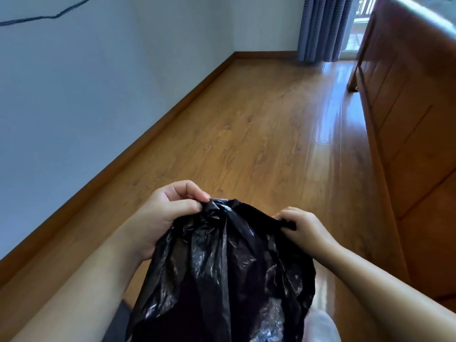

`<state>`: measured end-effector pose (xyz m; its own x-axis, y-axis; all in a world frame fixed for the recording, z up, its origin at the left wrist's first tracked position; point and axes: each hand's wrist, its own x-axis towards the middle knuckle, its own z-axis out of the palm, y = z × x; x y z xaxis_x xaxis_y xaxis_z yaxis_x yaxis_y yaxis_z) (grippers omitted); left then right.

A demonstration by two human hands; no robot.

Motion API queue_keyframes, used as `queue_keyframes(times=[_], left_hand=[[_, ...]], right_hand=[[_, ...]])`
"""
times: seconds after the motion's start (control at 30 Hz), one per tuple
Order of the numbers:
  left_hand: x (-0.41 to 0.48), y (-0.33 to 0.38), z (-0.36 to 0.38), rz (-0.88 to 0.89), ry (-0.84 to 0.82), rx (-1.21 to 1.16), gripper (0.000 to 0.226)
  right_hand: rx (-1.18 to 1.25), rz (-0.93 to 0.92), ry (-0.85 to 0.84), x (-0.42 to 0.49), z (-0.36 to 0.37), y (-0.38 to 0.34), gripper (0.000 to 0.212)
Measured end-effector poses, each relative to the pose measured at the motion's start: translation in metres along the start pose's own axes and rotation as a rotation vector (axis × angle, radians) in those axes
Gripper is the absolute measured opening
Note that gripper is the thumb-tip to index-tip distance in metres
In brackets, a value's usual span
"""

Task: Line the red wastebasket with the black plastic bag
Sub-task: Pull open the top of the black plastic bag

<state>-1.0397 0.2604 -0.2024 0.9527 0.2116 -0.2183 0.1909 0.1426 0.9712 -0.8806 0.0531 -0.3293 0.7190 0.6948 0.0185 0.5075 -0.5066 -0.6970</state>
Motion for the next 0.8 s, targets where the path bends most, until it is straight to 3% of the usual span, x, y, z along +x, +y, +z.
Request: queue_keyframes(times=[0.1,0.17,0.27,0.4,0.57,0.67,0.8], left_hand=[[0.019,0.013,0.010,0.107,-0.057,0.117,0.018],[0.029,0.005,0.021,0.167,-0.053,0.322,0.018],[0.044,-0.030,0.036,0.164,-0.093,0.613,0.019],[0.058,-0.087,0.040,0.099,-0.125,0.724,0.027],[0.070,-0.142,0.037,0.070,-0.131,0.804,0.027],[0.077,-0.163,0.033,0.048,-0.125,0.837,0.029],[0.078,-0.179,0.030,0.004,-0.134,0.847,0.025]], right_hand=[[0.199,-0.023,0.220,0.024,-0.001,0.005,0.024],[0.252,-0.043,0.230,0.035,0.005,0.012,0.029],[0.172,-0.021,0.171,0.041,0.024,0.029,0.024],[0.009,-0.035,0.202,0.039,0.045,0.051,0.023],[0.175,0.014,0.081,0.025,0.059,0.059,0.034],[0.272,0.061,0.002,0.017,0.068,0.057,0.028],[0.142,0.105,-0.175,0.010,0.080,0.064,0.022]])
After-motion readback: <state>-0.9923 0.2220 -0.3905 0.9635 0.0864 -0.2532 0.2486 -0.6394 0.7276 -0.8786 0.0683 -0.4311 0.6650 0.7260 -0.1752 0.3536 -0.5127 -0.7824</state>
